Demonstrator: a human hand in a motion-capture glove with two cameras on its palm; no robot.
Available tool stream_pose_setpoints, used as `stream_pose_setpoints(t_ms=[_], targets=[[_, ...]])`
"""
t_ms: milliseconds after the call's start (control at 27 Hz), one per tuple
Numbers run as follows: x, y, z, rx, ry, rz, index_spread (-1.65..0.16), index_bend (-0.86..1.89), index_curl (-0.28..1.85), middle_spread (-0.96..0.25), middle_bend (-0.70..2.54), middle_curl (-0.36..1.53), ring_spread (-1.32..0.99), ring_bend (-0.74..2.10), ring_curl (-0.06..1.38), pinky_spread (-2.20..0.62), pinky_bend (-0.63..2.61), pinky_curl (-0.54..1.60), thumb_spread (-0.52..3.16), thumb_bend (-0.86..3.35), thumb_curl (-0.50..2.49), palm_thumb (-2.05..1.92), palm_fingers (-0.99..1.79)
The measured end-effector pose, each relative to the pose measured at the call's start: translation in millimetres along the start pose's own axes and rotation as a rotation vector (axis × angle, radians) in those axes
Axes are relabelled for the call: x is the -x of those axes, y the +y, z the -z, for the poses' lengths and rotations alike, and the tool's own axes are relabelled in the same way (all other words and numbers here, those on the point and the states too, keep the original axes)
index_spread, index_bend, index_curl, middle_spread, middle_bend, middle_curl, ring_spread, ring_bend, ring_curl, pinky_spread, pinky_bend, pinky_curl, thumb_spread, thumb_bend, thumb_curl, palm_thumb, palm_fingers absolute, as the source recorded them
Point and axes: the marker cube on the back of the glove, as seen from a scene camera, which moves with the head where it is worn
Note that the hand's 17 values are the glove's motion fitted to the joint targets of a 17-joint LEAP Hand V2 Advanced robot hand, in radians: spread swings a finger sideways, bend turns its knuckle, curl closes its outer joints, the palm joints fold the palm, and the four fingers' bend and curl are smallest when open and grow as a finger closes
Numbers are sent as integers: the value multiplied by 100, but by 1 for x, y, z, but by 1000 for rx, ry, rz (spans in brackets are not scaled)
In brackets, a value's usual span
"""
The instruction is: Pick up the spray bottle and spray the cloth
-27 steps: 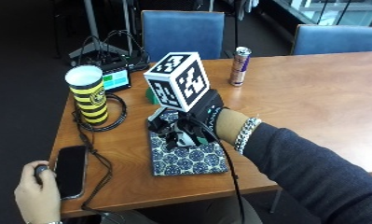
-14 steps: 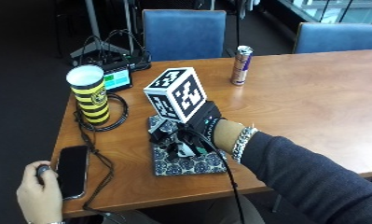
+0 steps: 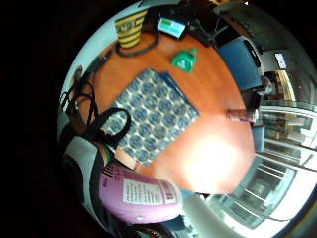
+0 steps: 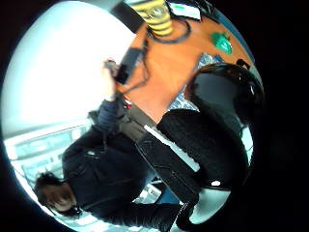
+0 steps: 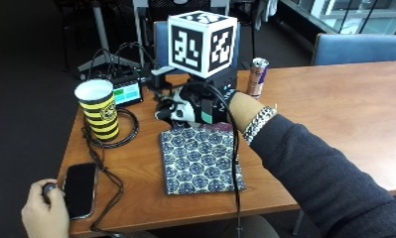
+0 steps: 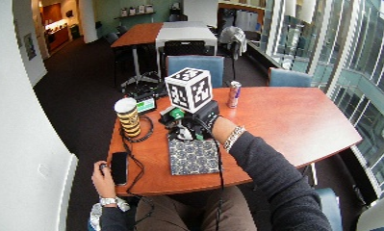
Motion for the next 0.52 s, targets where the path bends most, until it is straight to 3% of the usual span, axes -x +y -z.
stream_pose_setpoints(t_ms=[222,518], targets=[[21,-18,32,-264,-266,112,-25,44,58,-20,64,50,-15,69,45,-26,40,38,122,-2,21,27,141],[41,-43,22,-532,-716,159,-25,44,58,-19,64,50,-15,68,45,-26,41,38,122,-2,21,27,140]])
